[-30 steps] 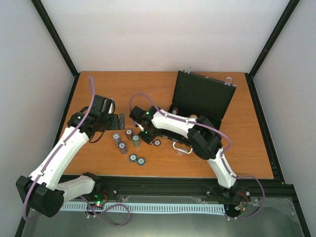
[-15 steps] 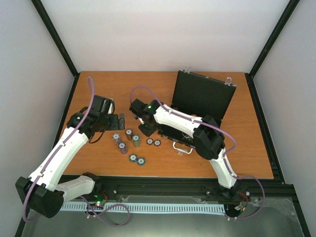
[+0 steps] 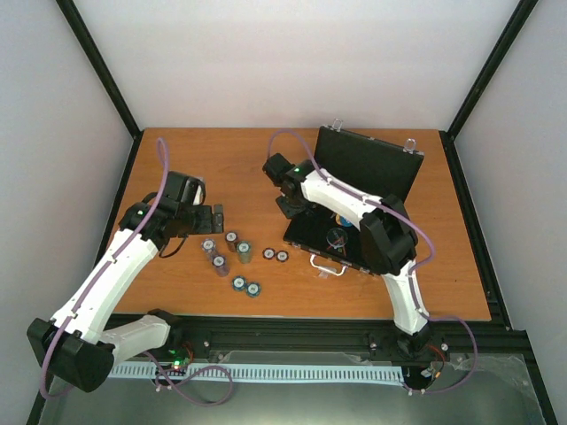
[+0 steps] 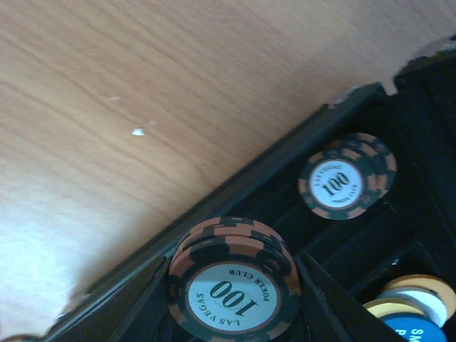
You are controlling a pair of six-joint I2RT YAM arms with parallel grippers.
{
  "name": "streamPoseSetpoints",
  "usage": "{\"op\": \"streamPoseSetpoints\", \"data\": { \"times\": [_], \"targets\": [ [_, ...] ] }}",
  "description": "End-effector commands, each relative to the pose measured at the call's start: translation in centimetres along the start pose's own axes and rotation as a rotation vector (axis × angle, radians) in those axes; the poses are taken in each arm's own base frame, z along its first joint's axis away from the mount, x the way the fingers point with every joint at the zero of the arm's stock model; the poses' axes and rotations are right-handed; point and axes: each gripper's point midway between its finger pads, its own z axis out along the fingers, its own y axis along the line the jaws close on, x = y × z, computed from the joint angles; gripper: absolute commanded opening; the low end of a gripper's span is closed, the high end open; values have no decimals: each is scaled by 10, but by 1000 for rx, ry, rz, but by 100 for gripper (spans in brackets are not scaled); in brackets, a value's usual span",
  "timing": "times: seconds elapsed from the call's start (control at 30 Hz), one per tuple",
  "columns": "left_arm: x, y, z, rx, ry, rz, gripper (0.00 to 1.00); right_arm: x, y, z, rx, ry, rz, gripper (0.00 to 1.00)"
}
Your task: Pack up texas hold em set
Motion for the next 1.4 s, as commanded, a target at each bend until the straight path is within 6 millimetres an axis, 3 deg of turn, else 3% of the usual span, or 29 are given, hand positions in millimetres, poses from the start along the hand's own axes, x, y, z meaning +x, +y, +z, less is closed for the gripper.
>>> {"op": "streamPoseSetpoints", "data": {
  "times": [0.0, 0.17, 0.4, 1.0, 1.37],
  "targets": [
    [1, -2, 0, 12, -2, 16, 100, -3, -29, 0, 73, -40, 20, 28],
    [5, -2, 2, 12, 13, 12, 100, 4, -42, 15, 109, -45, 35, 28],
    [7, -3, 5, 15, 26, 7, 100, 10, -44, 34, 105, -57, 54, 28],
    [10, -2, 11, 5, 48, -1, 99, 3, -59, 56, 159, -88, 63, 27],
    [6, -4, 16, 4, 50, -4, 99, 0, -54, 41, 107, -88, 64, 28]
  ]
}}
